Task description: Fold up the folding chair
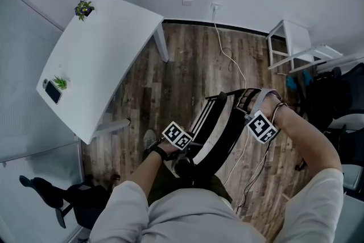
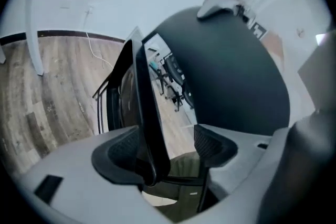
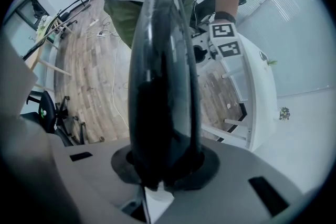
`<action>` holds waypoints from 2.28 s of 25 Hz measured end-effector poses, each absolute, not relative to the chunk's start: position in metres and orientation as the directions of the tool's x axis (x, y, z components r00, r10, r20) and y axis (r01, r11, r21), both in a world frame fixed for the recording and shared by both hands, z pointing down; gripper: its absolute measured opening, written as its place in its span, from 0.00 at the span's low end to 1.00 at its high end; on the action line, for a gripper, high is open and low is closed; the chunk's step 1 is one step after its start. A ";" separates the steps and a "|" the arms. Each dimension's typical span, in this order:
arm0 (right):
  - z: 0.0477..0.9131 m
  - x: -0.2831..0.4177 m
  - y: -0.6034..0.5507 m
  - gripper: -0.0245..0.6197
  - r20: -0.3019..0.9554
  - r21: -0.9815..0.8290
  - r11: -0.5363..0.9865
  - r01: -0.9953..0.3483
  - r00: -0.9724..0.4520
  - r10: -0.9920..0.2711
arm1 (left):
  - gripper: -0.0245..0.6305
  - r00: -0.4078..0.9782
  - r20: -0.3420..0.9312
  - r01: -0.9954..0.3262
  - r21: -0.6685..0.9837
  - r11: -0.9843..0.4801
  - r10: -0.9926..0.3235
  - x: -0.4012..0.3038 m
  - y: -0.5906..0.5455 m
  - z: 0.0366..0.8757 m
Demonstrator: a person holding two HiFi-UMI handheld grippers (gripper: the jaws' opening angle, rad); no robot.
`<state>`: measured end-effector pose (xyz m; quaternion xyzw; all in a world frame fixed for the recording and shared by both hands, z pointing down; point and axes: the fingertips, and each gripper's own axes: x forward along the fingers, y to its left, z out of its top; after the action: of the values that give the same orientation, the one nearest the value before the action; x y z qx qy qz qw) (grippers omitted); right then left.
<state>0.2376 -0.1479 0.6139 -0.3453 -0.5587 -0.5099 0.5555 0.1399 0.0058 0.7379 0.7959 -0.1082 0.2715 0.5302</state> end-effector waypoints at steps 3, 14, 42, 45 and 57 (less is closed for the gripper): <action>0.614 0.242 -0.147 0.18 0.973 0.188 0.243 0.952 -0.146 -0.180 | 0.54 0.853 0.521 -0.467 0.783 -0.412 0.023 0.124 -0.007 0.699; 0.614 0.250 -0.146 0.18 0.974 0.184 0.245 0.952 -0.142 -0.178 | 0.60 0.847 0.528 -0.472 0.699 -0.537 -0.058 0.145 0.004 0.571; 0.616 0.231 -0.151 0.18 0.979 0.159 0.255 0.954 -0.119 -0.166 | 0.54 0.458 0.888 -0.695 0.324 -0.642 -0.047 0.207 0.046 0.596; 0.616 0.225 -0.152 0.18 0.979 0.161 0.261 0.952 -0.119 -0.167 | 0.45 0.445 0.893 -0.707 0.304 -0.638 -0.069 0.202 0.045 0.596; 0.615 0.194 -0.162 0.16 0.984 0.097 0.230 0.968 -0.058 -0.170 | 0.33 0.406 0.908 -0.740 0.256 -0.622 -0.109 0.158 0.031 0.593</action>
<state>0.1944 -0.1618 0.6149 -0.3744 -0.5331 -0.4950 0.5750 0.1580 0.0308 0.5927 0.7682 -0.2761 0.4700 0.3358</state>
